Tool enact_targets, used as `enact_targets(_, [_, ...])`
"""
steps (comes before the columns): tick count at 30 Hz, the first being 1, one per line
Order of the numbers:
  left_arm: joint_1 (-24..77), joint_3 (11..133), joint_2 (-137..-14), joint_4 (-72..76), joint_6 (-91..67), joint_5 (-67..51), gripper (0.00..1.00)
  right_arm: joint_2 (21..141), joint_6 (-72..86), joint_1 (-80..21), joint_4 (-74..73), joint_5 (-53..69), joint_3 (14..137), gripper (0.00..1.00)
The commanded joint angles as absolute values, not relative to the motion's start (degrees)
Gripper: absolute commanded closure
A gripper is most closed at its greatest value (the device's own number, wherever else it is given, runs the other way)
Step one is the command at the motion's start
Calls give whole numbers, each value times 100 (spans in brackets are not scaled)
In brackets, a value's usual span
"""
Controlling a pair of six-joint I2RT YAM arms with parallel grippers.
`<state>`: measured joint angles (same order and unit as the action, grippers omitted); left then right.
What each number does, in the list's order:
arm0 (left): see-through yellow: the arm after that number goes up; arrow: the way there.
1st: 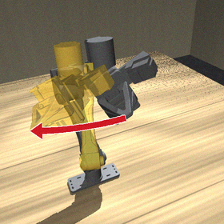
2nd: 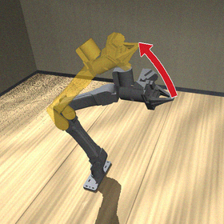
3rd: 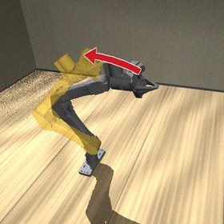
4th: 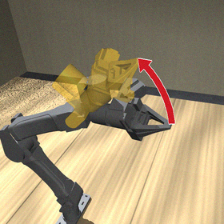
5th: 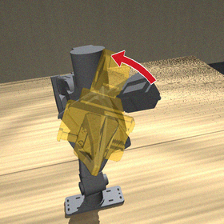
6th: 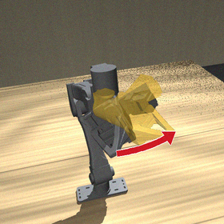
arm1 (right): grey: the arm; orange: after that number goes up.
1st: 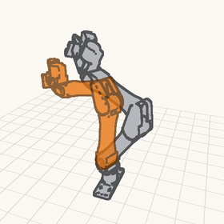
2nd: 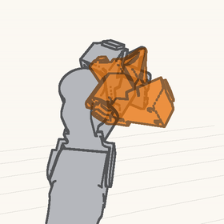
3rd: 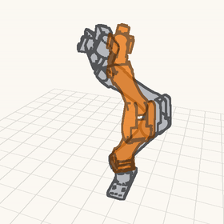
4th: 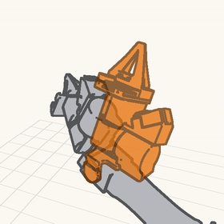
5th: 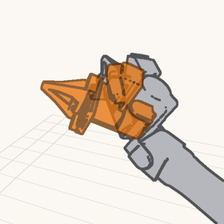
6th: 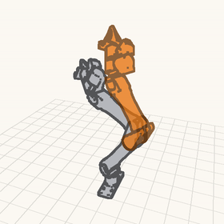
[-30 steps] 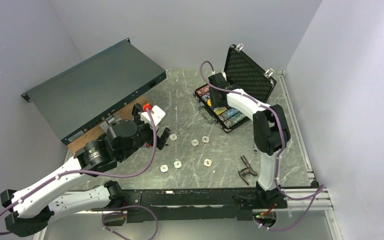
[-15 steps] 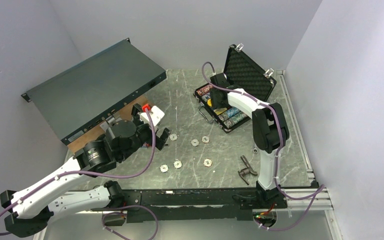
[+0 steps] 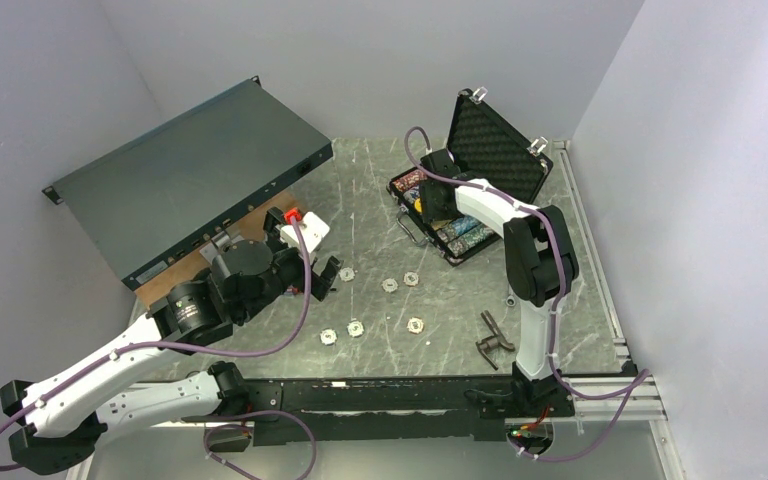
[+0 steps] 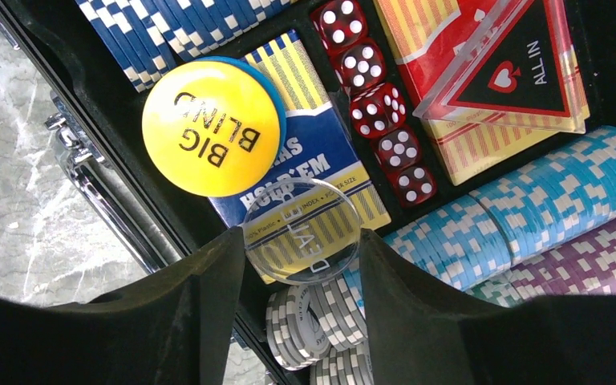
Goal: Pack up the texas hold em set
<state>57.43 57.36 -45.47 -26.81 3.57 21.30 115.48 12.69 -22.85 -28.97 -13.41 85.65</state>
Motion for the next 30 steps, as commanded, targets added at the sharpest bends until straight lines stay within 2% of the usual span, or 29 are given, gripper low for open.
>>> enact_targets(1, [5732,5737,-4531,-2425,290,2074,1,11294,1362,-2277,-2959,-1294,8612,41])
enact_targets(6, [5735,5729,-4560,-2421,290,2083,1,11169,1358,-2276,-3026,-1256,8691,23])
enact_targets(12, [5730,5696,-4605,-2390,296,2155,1,10189,1494,-2449,-3201,-1137,8335,22])
enact_targets(19, [5724,5705,-4754,-2400,296,2125,1,8573,2113,-3363,-2843,-493,6284,16])
enact_targets(22, [5717,5706,-4962,-2425,329,2189,1,8135,2487,-4023,-2905,-720,5532,13])
enact_targets(27, [5722,5730,-5222,-2424,62,2131,1,7067,3222,-4102,-2741,-871,4395,13])
enact_targets(30, [5747,5772,-5459,-2310,-562,1707,1,6321,3665,-4070,-2807,-1569,4089,14])
